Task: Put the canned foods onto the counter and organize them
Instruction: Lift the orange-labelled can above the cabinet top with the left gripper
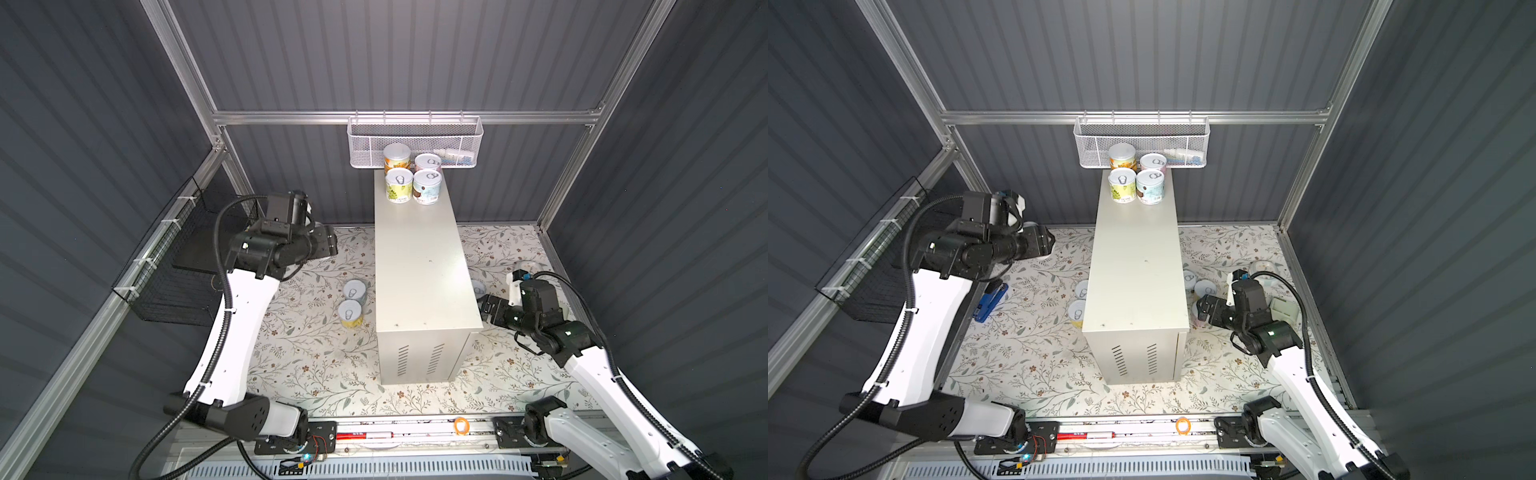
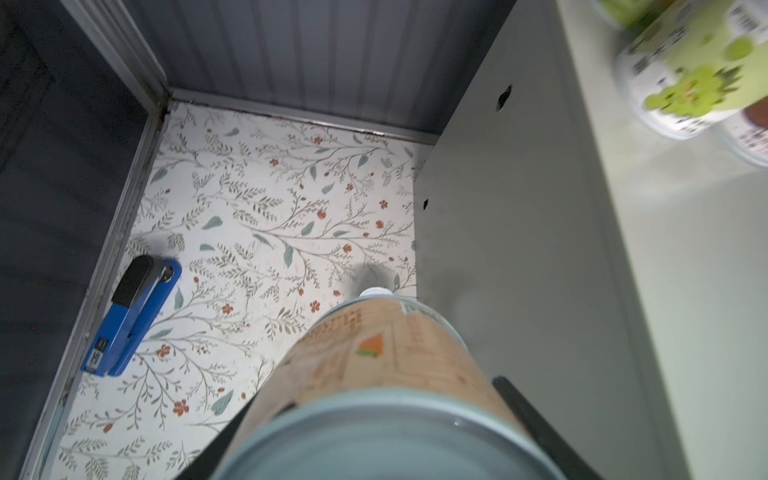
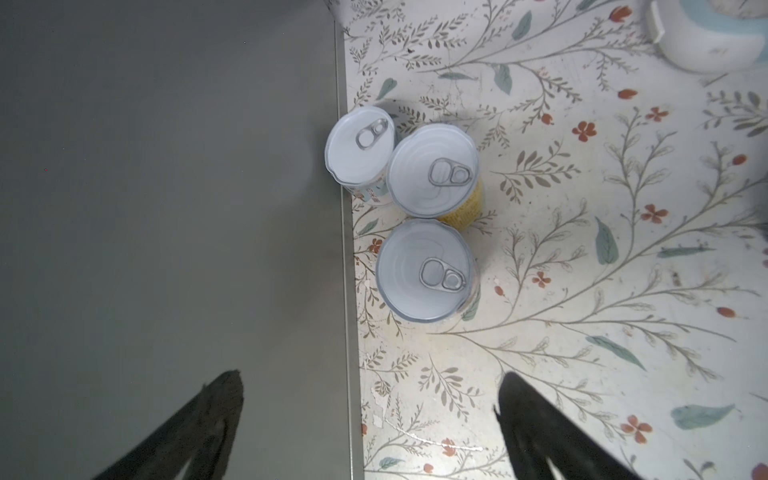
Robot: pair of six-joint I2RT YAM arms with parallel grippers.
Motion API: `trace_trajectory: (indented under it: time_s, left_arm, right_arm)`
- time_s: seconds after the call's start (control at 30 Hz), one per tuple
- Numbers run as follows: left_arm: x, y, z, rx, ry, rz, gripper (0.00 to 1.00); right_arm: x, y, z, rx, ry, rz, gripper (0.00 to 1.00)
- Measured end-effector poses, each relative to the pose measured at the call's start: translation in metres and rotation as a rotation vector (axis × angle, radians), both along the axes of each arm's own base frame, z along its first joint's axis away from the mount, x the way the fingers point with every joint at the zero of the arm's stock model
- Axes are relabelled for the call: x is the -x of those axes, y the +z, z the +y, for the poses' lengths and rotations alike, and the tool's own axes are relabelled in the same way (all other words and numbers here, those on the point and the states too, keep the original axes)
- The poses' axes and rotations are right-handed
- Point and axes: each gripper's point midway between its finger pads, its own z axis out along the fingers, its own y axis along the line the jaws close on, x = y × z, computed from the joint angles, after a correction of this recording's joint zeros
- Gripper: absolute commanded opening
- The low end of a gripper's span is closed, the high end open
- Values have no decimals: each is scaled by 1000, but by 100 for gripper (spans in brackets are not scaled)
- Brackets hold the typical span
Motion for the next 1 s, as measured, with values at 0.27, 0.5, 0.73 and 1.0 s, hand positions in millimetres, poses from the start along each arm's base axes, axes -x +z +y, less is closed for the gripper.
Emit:
trace_trajectory:
  time_s: [0.27,0.5,0.73,1.0]
  left_arm:
    - [-4,34,-64,-3,-194,-5,0]
    - [8,45,-111,12,-317,-27,0]
    - [18,33,-145,-50,-370,-24,0]
    - [20,18,-171,-104,-396,-32,0]
  right_arm:
    - [10,47,-6,0,1,-110,97]
    - [17,77,-15,36,-5,-171,97]
    - [20,100,-19,51,-5,-228,97]
    - [19,122,-20,64,-2,-274,97]
